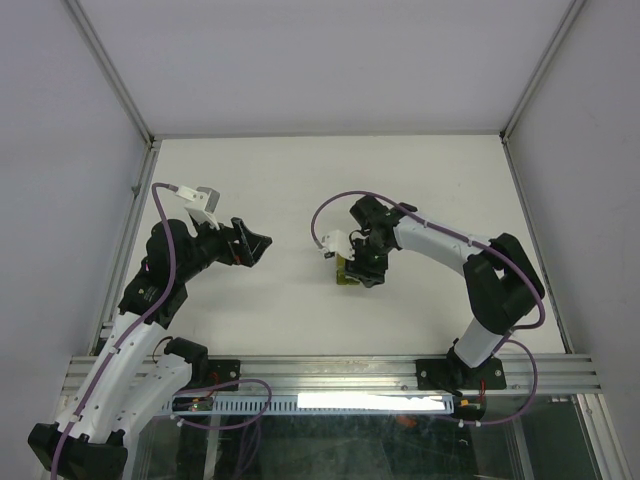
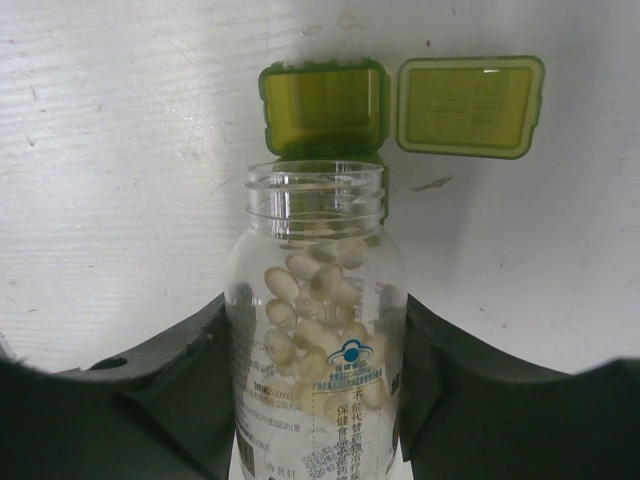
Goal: Sort the pills into containers
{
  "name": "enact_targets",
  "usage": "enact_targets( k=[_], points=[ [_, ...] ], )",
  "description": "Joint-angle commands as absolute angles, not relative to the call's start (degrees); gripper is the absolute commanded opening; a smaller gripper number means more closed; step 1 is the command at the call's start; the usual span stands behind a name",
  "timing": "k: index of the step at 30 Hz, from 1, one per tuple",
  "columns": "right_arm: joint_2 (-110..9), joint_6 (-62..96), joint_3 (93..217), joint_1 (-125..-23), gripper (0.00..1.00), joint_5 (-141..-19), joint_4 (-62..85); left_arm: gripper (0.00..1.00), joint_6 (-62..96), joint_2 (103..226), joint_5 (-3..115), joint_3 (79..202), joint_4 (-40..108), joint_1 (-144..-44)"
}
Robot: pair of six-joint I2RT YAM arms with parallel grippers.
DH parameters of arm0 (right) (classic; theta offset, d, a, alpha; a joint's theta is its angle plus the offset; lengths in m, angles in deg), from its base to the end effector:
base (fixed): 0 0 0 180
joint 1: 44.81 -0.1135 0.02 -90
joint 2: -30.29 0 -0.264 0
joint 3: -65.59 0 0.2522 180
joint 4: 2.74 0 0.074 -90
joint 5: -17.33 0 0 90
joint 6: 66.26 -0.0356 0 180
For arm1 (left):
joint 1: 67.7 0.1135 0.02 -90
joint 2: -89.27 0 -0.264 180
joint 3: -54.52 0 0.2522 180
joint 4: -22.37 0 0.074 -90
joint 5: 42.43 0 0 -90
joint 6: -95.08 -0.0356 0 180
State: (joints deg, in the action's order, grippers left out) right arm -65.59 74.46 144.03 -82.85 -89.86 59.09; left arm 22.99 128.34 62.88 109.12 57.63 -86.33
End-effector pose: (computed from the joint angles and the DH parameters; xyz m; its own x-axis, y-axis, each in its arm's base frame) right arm 0.2359 0.1979 0.1944 -0.0007 -0.9395 -0.3426 -0.9991 -0.0138 0.0397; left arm 0.1486 -0.0600 0.3108 -0.4716 -0.1540 -0.8683 0.4189 0.8273 -0.3743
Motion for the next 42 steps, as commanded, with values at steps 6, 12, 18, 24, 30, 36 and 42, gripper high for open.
enact_targets(
  k=[6,12,18,24,30,36,42],
  points=[
    [-64.8,74.0,144.8,-82.3,0.0,-88.7,56.7,0.99,22.0,127.7,64.0,110.0,56.1,-85.6],
    [-65.3,73.9,144.8,-82.4,0.0,-89.5,57.4,0.99,22.0,127.8,64.0,110.0,56.1,-85.5],
    [-64.3,73.8,143.9,-83.5,0.0,-88.0,56.9,0.99,22.0,127.9,64.0,109.9,56.2,-85.6],
    [-64.1,72.6,143.6,-83.5,0.0,-87.6,56.2,0.99,22.0,127.8,64.1,109.9,56.2,-85.5],
    [-64.6,72.7,145.0,-83.7,0.0,-88.9,58.3,0.99,22.0,127.8,64.2,109.9,56.2,-85.5],
    [-63.8,72.5,144.8,-84.2,0.0,-90.6,58.9,0.99,22.0,127.9,64.1,109.8,56.1,-85.5],
    [-62.8,72.4,143.3,-84.4,0.0,-89.0,56.3,0.99,22.1,127.9,64.0,109.9,56.1,-85.5]
  ],
)
